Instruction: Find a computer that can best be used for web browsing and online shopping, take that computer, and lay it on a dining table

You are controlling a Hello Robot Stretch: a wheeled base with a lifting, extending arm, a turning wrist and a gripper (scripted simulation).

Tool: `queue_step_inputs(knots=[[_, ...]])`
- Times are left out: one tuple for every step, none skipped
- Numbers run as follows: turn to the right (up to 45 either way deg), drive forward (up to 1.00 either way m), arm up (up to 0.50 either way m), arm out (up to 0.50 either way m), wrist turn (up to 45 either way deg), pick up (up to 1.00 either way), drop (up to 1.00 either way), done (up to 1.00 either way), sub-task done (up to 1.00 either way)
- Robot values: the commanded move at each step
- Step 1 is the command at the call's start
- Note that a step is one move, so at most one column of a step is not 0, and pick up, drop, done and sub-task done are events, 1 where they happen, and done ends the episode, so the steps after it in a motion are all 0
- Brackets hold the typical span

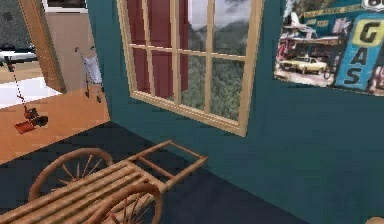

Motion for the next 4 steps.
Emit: queue_step_inputs(knots=[[0.0,0.0,0.04,0.0,0.0,0.0,0.0,0.0,0.0],[0.0,0.0,0.0,0.0,-45.0,0.0,0.0,0.0,0.0],[0.0,0.0,0.0,0.0,-45.0,0.0,0.0,0.0,0.0],[0.0,0.0,0.0,0.0,-42.0,0.0,0.0,0.0,0.0]])
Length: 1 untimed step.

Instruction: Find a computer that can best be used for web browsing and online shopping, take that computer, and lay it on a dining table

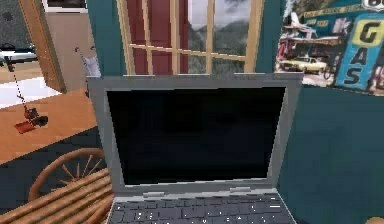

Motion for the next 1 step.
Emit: queue_step_inputs(knots=[[0.0,0.0,0.0,-0.16,0.0,0.0,0.0,0.0,0.0]])
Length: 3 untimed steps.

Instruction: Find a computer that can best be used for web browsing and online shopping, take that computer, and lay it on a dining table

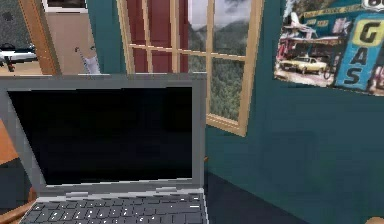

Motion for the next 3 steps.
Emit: queue_step_inputs(knots=[[-45.0,0.0,0.0,0.0,0.0,0.0,0.0,0.0,0.0],[-6.0,0.0,0.0,0.0,0.0,0.0,0.0,0.0,0.0],[0.0,0.05,0.0,0.0,0.0,0.0,0.0,0.0,0.0]])
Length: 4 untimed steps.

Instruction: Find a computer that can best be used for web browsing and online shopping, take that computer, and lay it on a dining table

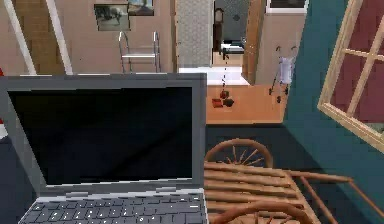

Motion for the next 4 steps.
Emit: queue_step_inputs(knots=[[-45.0,0.0,0.0,0.0,0.0,0.0,0.0,0.0,0.0],[-33.0,0.0,0.0,0.0,0.0,0.0,0.0,0.0,0.0],[0.0,1.0,0.0,0.0,0.0,0.0,0.0,0.0,0.0],[-3.0,0.0,0.0,0.0,0.0,0.0,0.0,0.0,0.0]])
